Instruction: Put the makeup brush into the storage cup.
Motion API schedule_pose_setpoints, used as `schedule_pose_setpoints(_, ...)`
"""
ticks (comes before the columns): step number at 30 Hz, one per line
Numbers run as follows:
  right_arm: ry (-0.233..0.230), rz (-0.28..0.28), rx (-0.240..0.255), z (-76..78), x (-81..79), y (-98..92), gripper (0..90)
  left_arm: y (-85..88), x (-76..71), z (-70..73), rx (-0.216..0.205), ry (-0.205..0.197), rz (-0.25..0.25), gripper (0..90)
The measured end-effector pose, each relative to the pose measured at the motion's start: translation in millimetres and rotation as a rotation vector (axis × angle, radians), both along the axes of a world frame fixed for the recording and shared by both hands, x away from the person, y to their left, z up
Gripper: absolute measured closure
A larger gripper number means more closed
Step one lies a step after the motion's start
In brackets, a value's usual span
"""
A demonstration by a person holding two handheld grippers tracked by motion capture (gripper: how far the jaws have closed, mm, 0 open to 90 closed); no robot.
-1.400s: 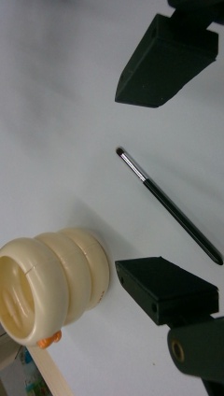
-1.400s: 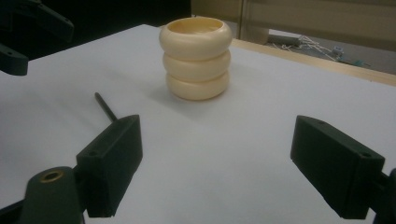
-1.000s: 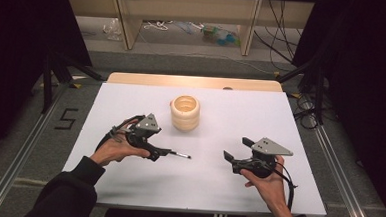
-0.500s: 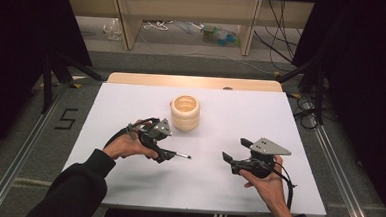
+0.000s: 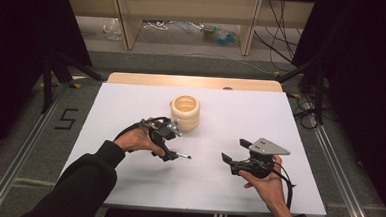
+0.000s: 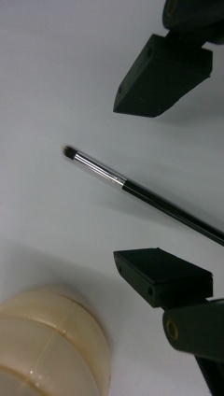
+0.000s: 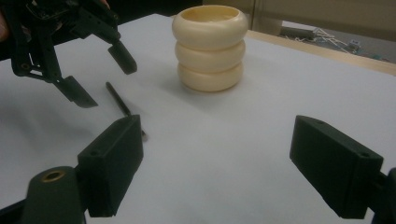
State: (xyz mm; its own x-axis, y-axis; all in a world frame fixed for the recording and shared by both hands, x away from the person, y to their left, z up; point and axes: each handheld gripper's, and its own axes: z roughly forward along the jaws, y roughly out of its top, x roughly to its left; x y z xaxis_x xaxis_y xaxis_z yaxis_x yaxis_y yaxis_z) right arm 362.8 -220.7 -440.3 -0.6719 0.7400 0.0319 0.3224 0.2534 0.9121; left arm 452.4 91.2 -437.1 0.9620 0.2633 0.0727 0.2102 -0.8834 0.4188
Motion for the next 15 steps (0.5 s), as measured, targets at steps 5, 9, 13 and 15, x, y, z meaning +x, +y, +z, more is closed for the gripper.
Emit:
schedule_pose_setpoints(5, 0.003, 0.009, -0.003, -0.8, 0.5, 0.9, 18.0, -3.4, 2.3, -3.7, 0.024, 0.023, 0.007, 24.9)
schedule_pose_setpoints(9, -0.012, 0.011, 0.003, -1.5, 1.1, 2.0, 18.2, -8.9, 3.4, -0.4, 0.045, 0.025, -0.011, 25.4)
schedule_pose_setpoints(13, 0.005, 0.010, -0.019, -0.5, -0.5, 1.3, 18.2, -7.1, 10.8, -3.0, 0.065, 0.024, -0.012, 27.2)
schedule_pose_setpoints(15, 0.000, 0.014, -0.008, -1.0, 0.4, 2.0, 18.2, -7.1, 12.8, -6.0, 0.069, 0.039, -0.005, 27.7)
